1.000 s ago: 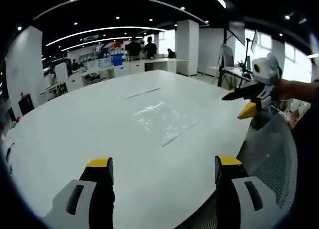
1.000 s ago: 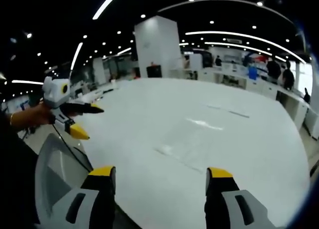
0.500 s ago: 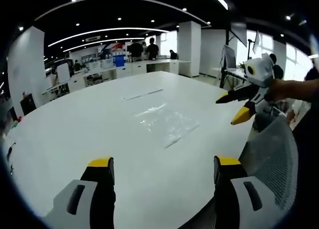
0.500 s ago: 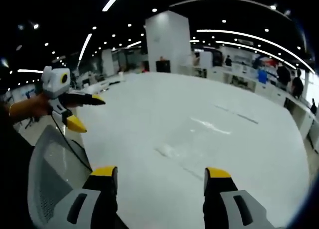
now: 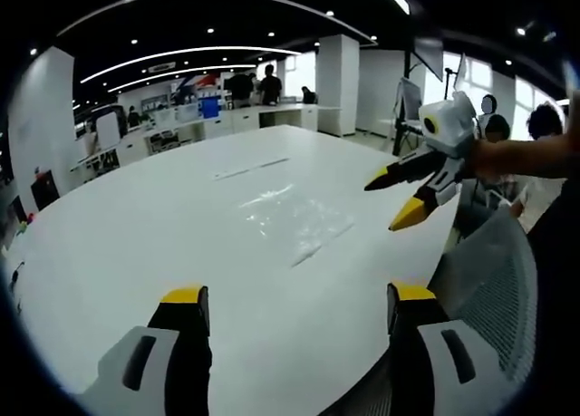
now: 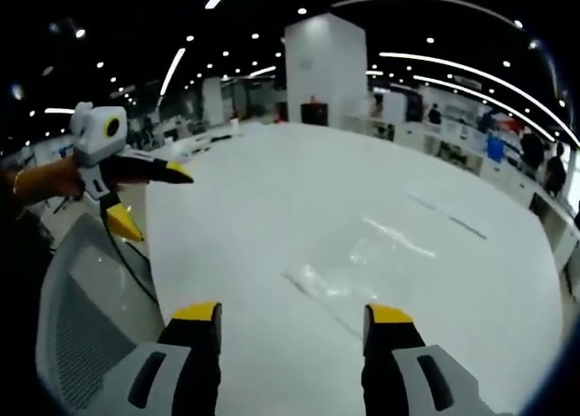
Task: Open the resealable bag by pulling the two sides of the seal apart until the entire bag opening is separated and visibly accessible.
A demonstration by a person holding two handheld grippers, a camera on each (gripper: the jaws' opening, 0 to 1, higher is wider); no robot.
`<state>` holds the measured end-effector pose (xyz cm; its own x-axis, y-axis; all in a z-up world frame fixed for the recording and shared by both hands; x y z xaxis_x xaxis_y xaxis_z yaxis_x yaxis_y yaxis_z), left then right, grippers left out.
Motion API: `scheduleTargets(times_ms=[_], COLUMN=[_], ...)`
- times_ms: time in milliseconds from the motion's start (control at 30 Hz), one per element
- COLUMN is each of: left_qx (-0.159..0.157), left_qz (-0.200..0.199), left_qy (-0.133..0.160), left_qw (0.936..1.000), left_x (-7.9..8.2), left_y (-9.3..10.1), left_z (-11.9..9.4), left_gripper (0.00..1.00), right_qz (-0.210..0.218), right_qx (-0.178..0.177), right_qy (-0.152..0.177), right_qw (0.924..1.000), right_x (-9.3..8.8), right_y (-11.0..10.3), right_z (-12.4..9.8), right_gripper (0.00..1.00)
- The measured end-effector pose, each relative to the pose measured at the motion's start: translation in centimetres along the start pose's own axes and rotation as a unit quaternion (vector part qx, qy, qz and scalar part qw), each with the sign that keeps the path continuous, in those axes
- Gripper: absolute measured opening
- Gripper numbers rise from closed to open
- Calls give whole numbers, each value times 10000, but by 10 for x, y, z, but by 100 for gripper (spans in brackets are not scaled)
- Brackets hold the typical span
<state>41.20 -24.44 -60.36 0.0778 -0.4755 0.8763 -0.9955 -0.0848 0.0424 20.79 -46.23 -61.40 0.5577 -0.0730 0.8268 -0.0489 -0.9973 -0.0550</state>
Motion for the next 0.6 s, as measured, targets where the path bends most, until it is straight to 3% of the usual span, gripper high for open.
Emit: scheduleTargets(times_ms=[433, 600], left_qx=[-159, -262], left_qz=[-7, 11], left_qy=[-117, -102], left_qw=[9998, 9996], left_x=[-3, 0], left_y=[6, 9], left_z=[3, 8], left_gripper=[77, 76], right_qz=[-378, -685], right_qx=[342, 364], right_qy=[-188, -349], right_qw=[9985, 9964], right_x=[7, 12], right_y=[4, 7], right_z=[31, 53], right_gripper=[57, 55])
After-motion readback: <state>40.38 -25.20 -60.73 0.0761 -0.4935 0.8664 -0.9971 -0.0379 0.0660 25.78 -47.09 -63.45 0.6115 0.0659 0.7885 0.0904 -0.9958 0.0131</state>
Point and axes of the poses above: the point that each gripper's makers call its tool centre point, and the gripper's own axes: z roughly forward along the fingers, y roughly to its right, x roughly out of its top, the point moved 9 cm from there along -z, roughly backward along the fingers, and after that the axes turned 2 degrees about -x, right-handed, at the moved point
